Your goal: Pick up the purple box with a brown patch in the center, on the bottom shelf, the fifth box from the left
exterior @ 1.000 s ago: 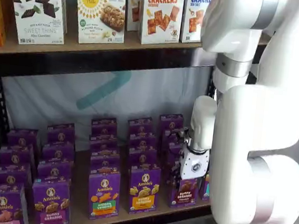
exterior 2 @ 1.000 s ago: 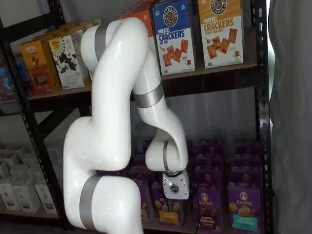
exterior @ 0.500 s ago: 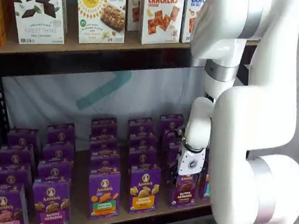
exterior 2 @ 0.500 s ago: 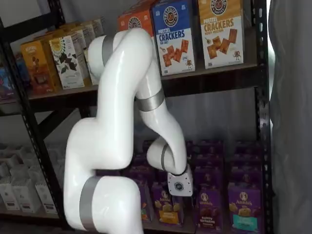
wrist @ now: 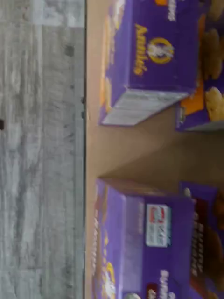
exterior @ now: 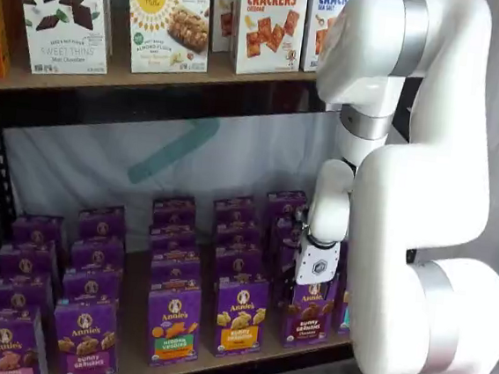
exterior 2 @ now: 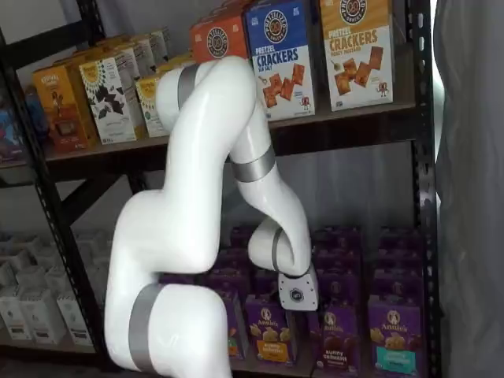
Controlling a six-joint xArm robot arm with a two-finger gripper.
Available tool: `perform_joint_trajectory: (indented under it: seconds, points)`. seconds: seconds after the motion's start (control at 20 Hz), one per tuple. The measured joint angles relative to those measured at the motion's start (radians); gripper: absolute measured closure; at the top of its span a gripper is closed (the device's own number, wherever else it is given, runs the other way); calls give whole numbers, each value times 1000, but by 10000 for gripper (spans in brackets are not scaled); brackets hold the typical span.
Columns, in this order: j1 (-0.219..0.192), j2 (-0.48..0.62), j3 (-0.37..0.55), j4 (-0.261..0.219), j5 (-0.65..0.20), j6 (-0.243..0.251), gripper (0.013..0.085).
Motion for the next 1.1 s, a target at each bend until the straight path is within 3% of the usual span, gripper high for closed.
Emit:
perform_joint_trajectory:
  seconds: [0.05, 0.2, 0.3, 0.45, 0.5, 0.8, 0.95, 1.1]
  points:
    - [-11, 5, -9, -38, 0, 28, 130]
    - [-35, 18, -33, -88, 12, 53, 130]
    - [-41, 29, -49, -38, 20, -3, 130]
    - [-41, 41, -69, 95, 33, -135, 130]
    - [-47, 46, -79, 117, 47, -162, 130]
    - [-66, 70, -103, 198, 65, -261, 130]
    - [-72, 76, -109, 189, 67, -258, 130]
    - [-68, 83, -116, 225, 59, -290, 130]
